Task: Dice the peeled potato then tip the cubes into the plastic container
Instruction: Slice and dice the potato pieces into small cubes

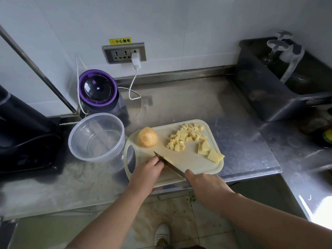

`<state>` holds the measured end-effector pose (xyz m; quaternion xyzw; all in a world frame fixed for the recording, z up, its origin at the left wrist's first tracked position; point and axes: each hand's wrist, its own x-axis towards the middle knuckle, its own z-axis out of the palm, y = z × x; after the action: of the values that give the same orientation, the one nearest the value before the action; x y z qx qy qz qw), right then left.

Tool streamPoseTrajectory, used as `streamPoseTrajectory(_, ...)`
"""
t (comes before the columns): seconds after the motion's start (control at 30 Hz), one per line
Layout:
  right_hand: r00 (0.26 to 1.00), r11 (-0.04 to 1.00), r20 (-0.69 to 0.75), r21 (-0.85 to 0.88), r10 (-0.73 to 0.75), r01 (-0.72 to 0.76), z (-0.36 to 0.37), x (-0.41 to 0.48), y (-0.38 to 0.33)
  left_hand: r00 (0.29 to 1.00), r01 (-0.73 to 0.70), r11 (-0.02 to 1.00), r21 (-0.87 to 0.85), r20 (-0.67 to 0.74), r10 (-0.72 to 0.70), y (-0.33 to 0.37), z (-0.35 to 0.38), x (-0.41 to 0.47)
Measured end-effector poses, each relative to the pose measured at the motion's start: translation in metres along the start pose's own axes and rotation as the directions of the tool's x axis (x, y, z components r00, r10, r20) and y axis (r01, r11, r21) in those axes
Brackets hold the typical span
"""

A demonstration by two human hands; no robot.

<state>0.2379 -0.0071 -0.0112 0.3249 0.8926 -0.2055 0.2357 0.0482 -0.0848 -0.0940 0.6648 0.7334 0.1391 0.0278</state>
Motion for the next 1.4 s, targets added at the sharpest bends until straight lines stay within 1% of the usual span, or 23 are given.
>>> streamPoseTrajectory(0.1, 1.0, 0.999, -0.01, 0.032, 0.02, -0.02, -0.002, -0.004, 0.003, 0.999, 0.032, 0.998, -0.052, 0.017, -0.031, -0.001, 0.0, 0.001)
streamPoseTrajectory(0.2, 0.997, 0.999, -0.073, 0.04, 0.022, -0.019, -0.006, -0.007, 0.007, 0.996, 0.087, 0.981, -0.176, 0.008, -0.087, -0.001, -0.005, 0.001)
streamPoseTrajectory(0.37, 0.984, 0.998, -0.172, 0.043, 0.05, -0.043, -0.016, -0.008, 0.019, 0.971, 0.227, 0.939, -0.257, 0.135, -0.198, -0.002, -0.023, 0.012)
streamPoseTrajectory(0.5, 0.979, 0.995, -0.182, 0.06, 0.086, -0.077, -0.021, -0.01, 0.027, 0.932, 0.242, 0.953, -0.182, 0.318, -0.176, 0.006, -0.036, 0.029)
streamPoseTrajectory(0.6, 0.98, 0.994, -0.176, 0.072, 0.095, -0.084, -0.021, -0.013, 0.029, 0.907, 0.284, 0.953, -0.108, 0.354, -0.23, 0.013, -0.037, 0.035)
streamPoseTrajectory(0.73, 0.98, 0.992, -0.169, 0.094, 0.103, -0.088, -0.02, -0.015, 0.03, 0.885, 0.366, 0.927, -0.082, 0.338, -0.32, 0.018, -0.034, 0.033)
streamPoseTrajectory(0.87, 0.981, 0.99, -0.165, 0.105, 0.106, -0.089, -0.019, -0.013, 0.03, 0.883, 0.385, 0.921, -0.065, 0.318, -0.346, 0.019, -0.034, 0.032)
streamPoseTrajectory(1.0, 0.979, 0.99, -0.167, 0.109, 0.112, -0.095, -0.02, -0.014, 0.031, 0.89, 0.367, 0.929, -0.046, 0.309, -0.336, 0.014, -0.033, 0.028)
streamPoseTrajectory(1.1, 0.978, 0.989, -0.169, 0.103, 0.123, -0.107, -0.021, -0.015, 0.033, 0.906, 0.349, 0.937, -0.035, 0.267, -0.328, 0.011, -0.037, 0.024)
streamPoseTrajectory(1.2, 0.969, 0.986, -0.191, 0.091, 0.155, -0.14, -0.022, -0.017, 0.039, 0.946, 0.266, 0.963, -0.039, 0.202, -0.253, 0.023, -0.038, 0.028)
streamPoseTrajectory(1.27, 0.961, 0.978, -0.199, 0.121, 0.191, -0.17, -0.023, -0.02, 0.043, 0.964, 0.22, 0.975, -0.043, 0.165, -0.21, 0.037, -0.035, 0.036)
streamPoseTrajectory(1.3, 0.958, 0.975, -0.2, 0.132, 0.204, -0.18, -0.023, -0.022, 0.044, 0.966, 0.212, 0.977, -0.039, 0.162, -0.203, 0.044, -0.031, 0.042)
streamPoseTrajectory(1.4, 0.958, 0.972, -0.185, 0.133, 0.218, -0.195, -0.022, -0.029, 0.047, 0.952, 0.223, 0.975, 0.011, 0.214, -0.22, 0.06, -0.019, 0.058)
